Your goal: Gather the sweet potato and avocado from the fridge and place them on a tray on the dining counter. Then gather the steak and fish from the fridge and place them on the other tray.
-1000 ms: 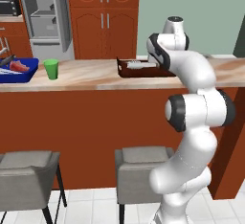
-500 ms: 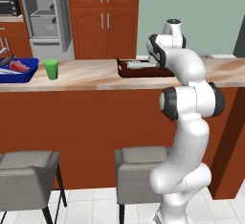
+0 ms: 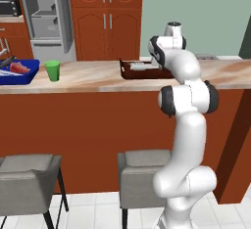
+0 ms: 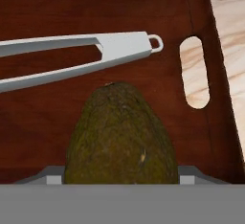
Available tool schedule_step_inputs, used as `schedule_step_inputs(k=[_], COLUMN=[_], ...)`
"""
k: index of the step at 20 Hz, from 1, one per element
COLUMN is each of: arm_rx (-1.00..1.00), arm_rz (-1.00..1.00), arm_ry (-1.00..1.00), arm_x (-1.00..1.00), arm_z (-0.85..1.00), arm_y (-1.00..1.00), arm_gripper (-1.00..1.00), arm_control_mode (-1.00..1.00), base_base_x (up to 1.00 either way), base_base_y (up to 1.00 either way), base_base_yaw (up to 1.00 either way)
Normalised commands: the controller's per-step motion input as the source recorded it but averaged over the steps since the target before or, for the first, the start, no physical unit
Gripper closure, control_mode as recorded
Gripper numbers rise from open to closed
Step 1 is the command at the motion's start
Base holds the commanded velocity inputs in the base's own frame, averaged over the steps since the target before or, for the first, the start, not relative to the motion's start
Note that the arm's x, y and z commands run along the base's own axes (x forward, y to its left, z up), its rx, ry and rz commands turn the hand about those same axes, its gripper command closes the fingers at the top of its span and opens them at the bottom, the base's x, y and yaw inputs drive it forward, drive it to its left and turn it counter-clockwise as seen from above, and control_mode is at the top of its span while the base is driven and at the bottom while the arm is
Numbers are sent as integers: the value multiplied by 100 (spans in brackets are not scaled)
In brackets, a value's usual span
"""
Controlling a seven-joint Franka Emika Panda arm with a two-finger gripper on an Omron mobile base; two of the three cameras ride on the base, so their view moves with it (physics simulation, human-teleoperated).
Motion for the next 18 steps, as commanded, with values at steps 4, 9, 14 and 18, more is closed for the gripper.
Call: schedule_step_inputs(k=[4, 9, 14, 18], arm_rx=[0, 0, 0, 0], arm_rz=[0, 0, 0, 0], arm_ry=[3, 3, 4, -3], arm_x=[20, 8, 0, -19], arm_z=[-18, -28, -41, -32], arm_y=[0, 0, 0, 1], arm_gripper=[100, 100, -100, -100], arm_control_mode=[-100, -100, -100, -100], base_base_x=[0, 0, 0, 0], base_base_y=[0, 0, 0, 0], base_base_yaw=[0, 0, 0, 0])
